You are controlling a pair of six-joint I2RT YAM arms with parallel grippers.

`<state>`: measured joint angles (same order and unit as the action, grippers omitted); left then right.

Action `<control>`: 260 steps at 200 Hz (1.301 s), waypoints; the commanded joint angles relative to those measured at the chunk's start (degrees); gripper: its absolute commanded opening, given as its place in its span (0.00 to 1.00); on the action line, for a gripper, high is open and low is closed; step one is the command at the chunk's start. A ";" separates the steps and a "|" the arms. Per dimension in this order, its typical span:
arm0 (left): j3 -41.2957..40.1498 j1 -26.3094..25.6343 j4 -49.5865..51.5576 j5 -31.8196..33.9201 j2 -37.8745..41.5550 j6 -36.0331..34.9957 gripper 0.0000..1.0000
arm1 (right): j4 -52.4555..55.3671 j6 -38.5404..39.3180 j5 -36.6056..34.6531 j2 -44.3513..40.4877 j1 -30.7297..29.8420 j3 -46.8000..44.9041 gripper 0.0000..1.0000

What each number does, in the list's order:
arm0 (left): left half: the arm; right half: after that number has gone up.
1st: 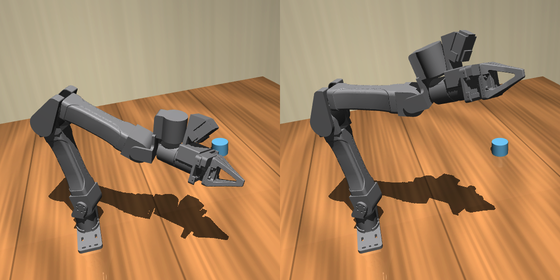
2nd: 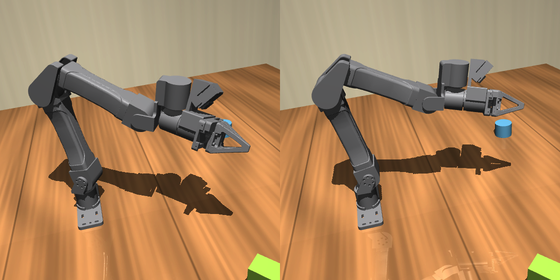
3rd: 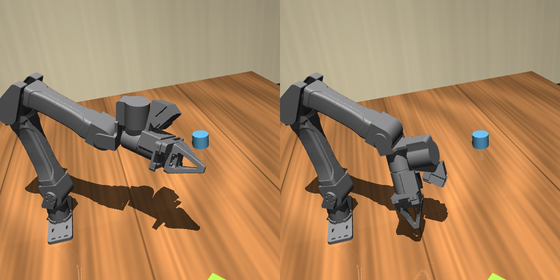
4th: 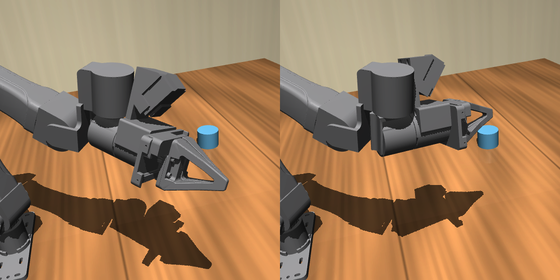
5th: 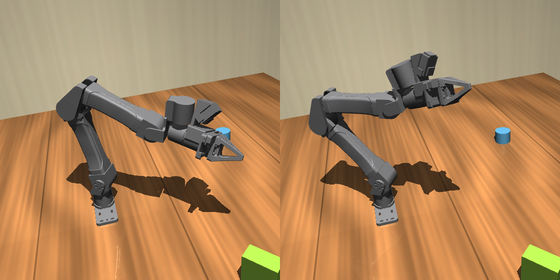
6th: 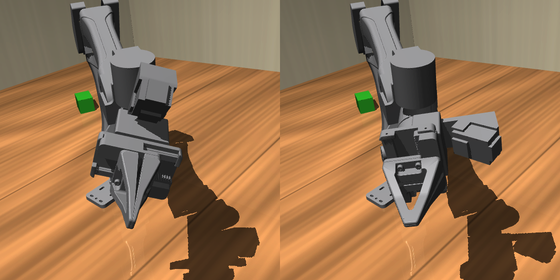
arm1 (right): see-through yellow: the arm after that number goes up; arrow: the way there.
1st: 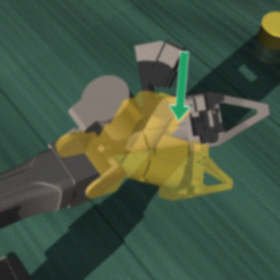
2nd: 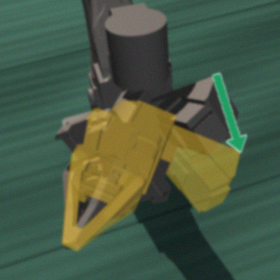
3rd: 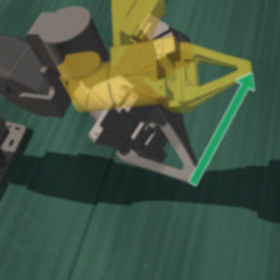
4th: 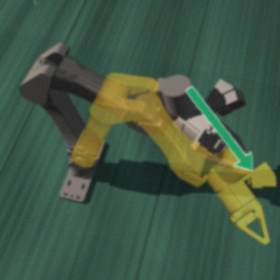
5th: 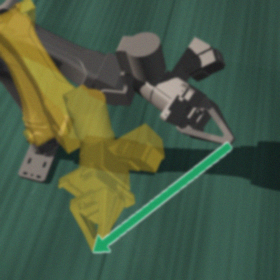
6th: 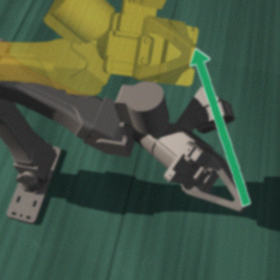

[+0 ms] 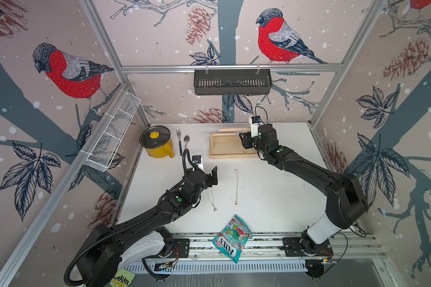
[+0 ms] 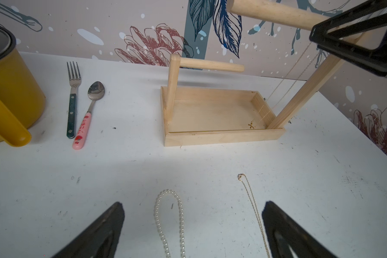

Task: Take the necklace off the jewelry display stand
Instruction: Take off the necklace from the stand.

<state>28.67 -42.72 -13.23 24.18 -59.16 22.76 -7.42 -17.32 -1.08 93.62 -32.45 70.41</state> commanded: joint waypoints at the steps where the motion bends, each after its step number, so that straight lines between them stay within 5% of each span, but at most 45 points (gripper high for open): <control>1: 0.07 0.03 -3.17 0.62 0.27 -1.81 0.97 | 0.04 1.81 0.38 -0.46 0.19 0.02 0.47; 72: -1.51 0.09 -5.69 0.51 1.15 -1.07 0.97 | 1.14 3.52 0.64 -8.02 1.19 -5.50 0.48; 174: -0.87 0.08 -5.35 -0.25 -0.35 -0.94 0.97 | -1.76 4.75 4.15 -4.66 4.44 -4.94 0.47; 260: -0.72 0.09 -4.67 -0.46 -0.49 -1.19 0.97 | -5.33 4.41 2.65 -2.40 4.42 -5.09 0.35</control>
<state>27.59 -42.63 -16.32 23.99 -59.59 22.06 -9.54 -13.17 2.37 90.89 -27.99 65.17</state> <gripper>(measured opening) 0.967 0.356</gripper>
